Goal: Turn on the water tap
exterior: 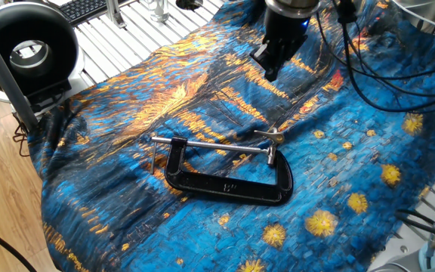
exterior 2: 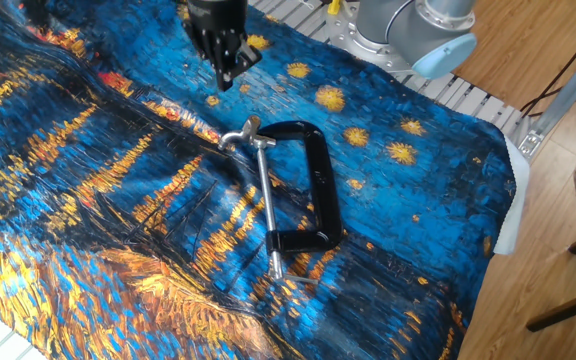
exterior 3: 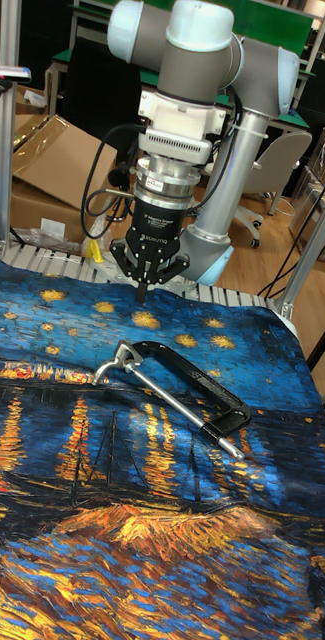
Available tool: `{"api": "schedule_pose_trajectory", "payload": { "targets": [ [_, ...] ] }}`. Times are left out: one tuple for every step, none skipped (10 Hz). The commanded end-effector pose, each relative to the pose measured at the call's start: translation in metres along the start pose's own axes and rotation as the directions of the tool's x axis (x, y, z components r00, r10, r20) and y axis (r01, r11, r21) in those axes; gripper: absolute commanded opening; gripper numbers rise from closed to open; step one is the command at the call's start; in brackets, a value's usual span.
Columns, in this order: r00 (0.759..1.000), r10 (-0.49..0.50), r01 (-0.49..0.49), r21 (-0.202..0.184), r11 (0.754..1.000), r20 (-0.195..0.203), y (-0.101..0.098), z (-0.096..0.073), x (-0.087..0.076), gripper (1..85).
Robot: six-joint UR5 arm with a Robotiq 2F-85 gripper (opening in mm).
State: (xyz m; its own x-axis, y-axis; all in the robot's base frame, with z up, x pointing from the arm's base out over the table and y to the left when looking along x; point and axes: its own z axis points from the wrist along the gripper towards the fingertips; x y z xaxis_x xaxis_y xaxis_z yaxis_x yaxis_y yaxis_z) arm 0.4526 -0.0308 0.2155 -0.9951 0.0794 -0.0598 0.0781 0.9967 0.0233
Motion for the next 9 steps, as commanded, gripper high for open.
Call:
{"api": "schedule_pose_trajectory", "payload": {
  "targets": [
    [1.0, 0.027, -0.027, 0.008, 1.0, 0.001, -0.0021, 0.0, -0.0006, 1.0],
    [1.0, 0.025, -0.025, 0.01, 1.0, 0.011, -0.0022, 0.0024, -0.0041, 1.0],
    [1.0, 0.016, -0.016, 0.013, 1.0, 0.014, -0.0031, 0.0027, -0.0047, 1.0],
    [1.0, 0.011, -0.011, 0.015, 1.0, 0.017, -0.0036, 0.0028, -0.0055, 1.0],
    [1.0, 0.002, -0.002, 0.016, 1.0, 0.02, -0.0038, 0.0025, -0.0063, 1.0],
    [1.0, -0.005, 0.004, 0.02, 1.0, 0.025, -0.0047, 0.0023, -0.0076, 1.0],
    [1.0, -0.009, 0.008, 0.028, 1.0, 0.025, -0.0059, 0.0022, -0.0084, 1.0],
    [1.0, -0.013, 0.012, 0.036, 0.999, 0.027, -0.0065, 0.0028, -0.0095, 1.0],
    [1.0, -0.016, 0.015, 0.04, 0.999, 0.027, -0.0069, 0.0028, -0.01, 1.0]
  ]
}}
